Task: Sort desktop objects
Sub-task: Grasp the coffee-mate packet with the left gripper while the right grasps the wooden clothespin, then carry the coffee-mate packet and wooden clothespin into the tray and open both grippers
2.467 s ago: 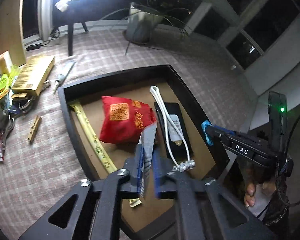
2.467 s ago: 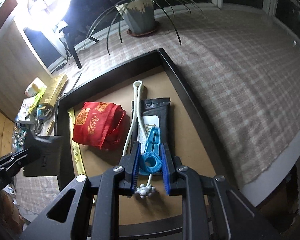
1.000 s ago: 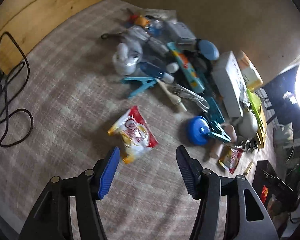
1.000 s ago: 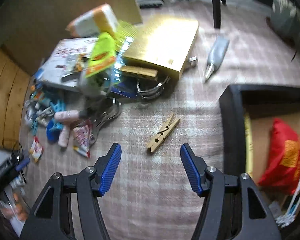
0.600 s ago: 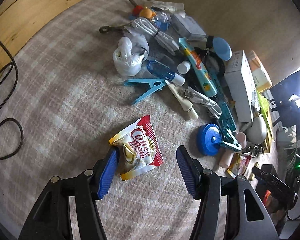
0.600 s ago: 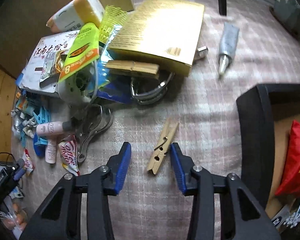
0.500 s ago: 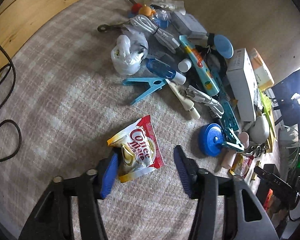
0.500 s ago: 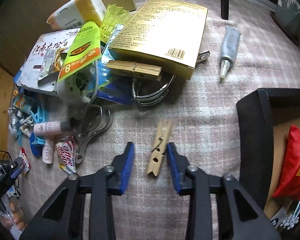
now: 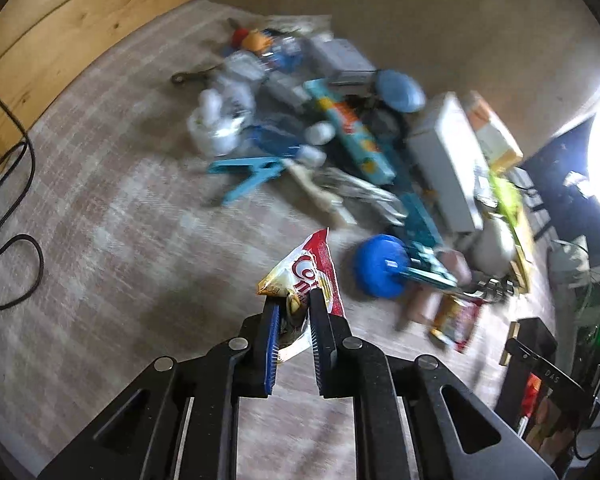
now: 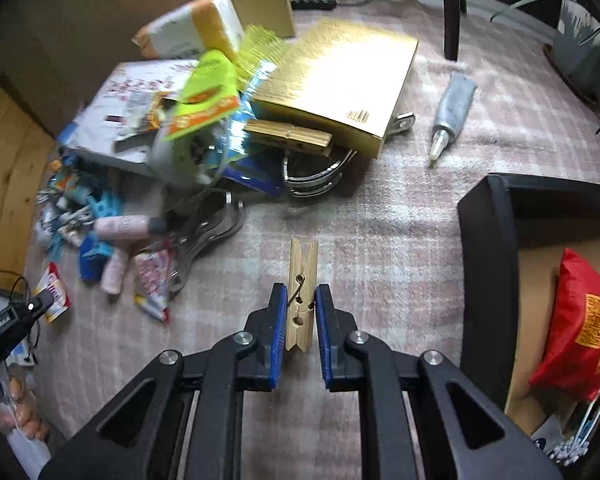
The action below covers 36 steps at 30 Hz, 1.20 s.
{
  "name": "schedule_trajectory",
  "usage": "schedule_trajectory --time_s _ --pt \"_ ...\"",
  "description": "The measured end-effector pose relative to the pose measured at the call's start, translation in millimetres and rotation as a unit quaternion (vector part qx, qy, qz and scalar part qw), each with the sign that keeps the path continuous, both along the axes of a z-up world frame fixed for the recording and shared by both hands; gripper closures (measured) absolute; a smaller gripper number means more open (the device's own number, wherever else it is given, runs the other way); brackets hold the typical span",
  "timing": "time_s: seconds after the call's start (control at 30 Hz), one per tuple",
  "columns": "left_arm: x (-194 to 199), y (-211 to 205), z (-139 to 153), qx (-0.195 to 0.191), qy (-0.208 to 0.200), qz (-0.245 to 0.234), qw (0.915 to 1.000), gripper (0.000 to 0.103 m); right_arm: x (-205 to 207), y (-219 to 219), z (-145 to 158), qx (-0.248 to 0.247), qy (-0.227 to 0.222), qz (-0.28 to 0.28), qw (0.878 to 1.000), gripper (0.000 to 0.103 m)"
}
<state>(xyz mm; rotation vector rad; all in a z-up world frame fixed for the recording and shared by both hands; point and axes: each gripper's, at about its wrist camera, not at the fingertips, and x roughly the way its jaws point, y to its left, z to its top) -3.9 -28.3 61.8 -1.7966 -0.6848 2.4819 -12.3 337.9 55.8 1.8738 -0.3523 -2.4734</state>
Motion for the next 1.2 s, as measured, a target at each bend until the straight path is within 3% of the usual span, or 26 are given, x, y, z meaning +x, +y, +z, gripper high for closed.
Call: schedule_trajectory --time_s 0.3,0.53,0.73,0.87,0.97,1.1,1.17,1.2 --pt "-2.4 73.4 46.6 0.014 0.044 -0.069 0.9965 0.09 35.7 30.9 42.6 -0.021 0.045 -0.004 0.999 0.089" --pt "24.4 170.6 69.8 0.033 0.053 -0.166 0.9841 0.09 75.2 92.9 61.3 -0.005 0.065 -0.043 0.997 0.089" --pt "50.2 278.0 72.9 0.038 0.046 -0.278 0.9588 0.09 117.3 166.3 65.0 0.016 0.064 -0.101 0.993 0.089" --pt "74.2 344.9 74.5 0.028 0.049 -0.345 0.9368 0.09 141.3 209.9 61.4 0.022 0.058 -0.14 0.988 0.089" --pt "89.1 382.2 75.3 0.007 0.056 -0.383 0.9222 0.09 158.4 237.1 60.9 0.028 0.057 -0.164 0.984 0.089" --pt "100.2 412.7 73.4 -0.018 0.066 -0.412 0.9088 0.089 172.2 254.4 62.4 0.04 0.06 -0.18 0.981 0.088" --pt "104.9 423.1 72.0 -0.033 0.067 -0.432 0.8989 0.08 174.0 254.7 63.8 0.04 0.063 -0.179 0.981 0.086" --pt "105.1 424.2 69.5 -0.042 0.065 -0.433 0.898 0.058 173.3 255.0 65.5 0.041 0.064 -0.174 0.982 0.083"
